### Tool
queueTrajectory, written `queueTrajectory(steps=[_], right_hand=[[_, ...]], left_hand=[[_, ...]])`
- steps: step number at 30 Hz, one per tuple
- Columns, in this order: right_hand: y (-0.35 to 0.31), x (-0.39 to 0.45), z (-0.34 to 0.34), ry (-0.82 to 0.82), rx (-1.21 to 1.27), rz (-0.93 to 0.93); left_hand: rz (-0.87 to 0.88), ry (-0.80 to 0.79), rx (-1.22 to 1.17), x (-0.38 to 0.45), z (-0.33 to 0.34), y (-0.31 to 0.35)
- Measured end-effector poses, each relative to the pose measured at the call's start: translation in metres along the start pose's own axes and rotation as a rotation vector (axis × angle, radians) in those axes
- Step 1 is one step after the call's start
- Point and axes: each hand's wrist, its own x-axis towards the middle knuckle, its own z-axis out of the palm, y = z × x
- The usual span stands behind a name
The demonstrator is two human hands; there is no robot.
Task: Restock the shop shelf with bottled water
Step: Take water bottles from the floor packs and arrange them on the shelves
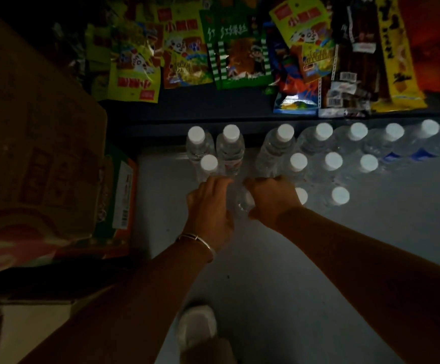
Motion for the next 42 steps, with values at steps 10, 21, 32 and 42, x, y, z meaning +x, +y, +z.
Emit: queueTrajectory(steps=[10, 21, 32, 42], right_hand=[[-0.001, -0.009, -0.025, -0.044, 0.116, -0.043], [0.015, -0.109, -0.23, 0.042, 0.376, -0.133], [0.033, -0.287, -0.575, 0.305, 0.258, -0.221], [0.035, -0.452, -0.849, 0.687, 0.467, -0.218]], left_hand=[[0.042, 0.048, 0.003, -0.001, -0.028, 0.008], [0.134, 0.009, 0.011, -0.009, -0.191, 0.136], [0.37, 0.058, -0.146, -0.038, -0.477, 0.348], [0.623, 0.222, -0.225, -0.091, -0.715, 0.531]])
